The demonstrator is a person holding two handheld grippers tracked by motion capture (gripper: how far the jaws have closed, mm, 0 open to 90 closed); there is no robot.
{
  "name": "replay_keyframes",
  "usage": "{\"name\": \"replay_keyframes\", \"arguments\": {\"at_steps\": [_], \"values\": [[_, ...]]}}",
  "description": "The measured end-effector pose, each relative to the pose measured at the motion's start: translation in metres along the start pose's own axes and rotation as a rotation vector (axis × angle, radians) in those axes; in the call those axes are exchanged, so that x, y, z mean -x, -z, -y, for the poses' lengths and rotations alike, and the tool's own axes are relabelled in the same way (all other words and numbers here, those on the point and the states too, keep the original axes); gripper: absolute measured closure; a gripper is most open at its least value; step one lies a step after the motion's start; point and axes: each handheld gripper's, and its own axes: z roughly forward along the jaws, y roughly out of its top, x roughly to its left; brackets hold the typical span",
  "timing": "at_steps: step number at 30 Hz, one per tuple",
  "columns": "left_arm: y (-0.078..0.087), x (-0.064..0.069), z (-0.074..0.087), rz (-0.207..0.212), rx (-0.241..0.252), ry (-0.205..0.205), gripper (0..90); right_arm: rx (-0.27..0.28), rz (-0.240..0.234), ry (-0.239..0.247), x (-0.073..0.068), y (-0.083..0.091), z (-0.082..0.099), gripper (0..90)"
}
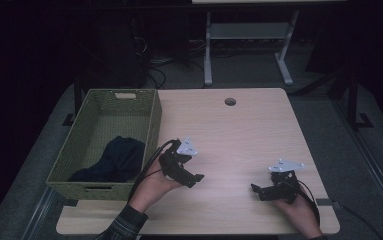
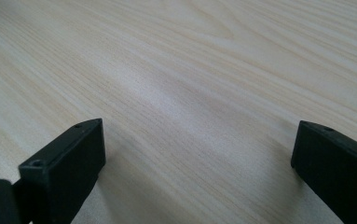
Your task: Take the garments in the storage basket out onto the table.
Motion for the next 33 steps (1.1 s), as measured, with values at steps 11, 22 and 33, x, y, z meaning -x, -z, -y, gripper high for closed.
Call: {"name": "replay_keyframes", "arguments": {"at_steps": [11, 22, 33], "values": [[0.007, -0.006, -0.007, 0.014, -0.007, 0.009, 14.6, 0.000, 0.000, 0.000, 0.000, 0.000, 0.000, 2.6], [0.016, -0.015, -0.015, 0.018, -0.006, 0.013, 14.5, 0.001, 0.000, 0.000, 0.000, 0.000, 0.000, 2.6], [0.023, -0.026, -0.019, 0.027, -0.019, 0.022, 14.6, 0.000, -0.001, 0.001, 0.000, 0.000, 0.000, 2.6]]}}
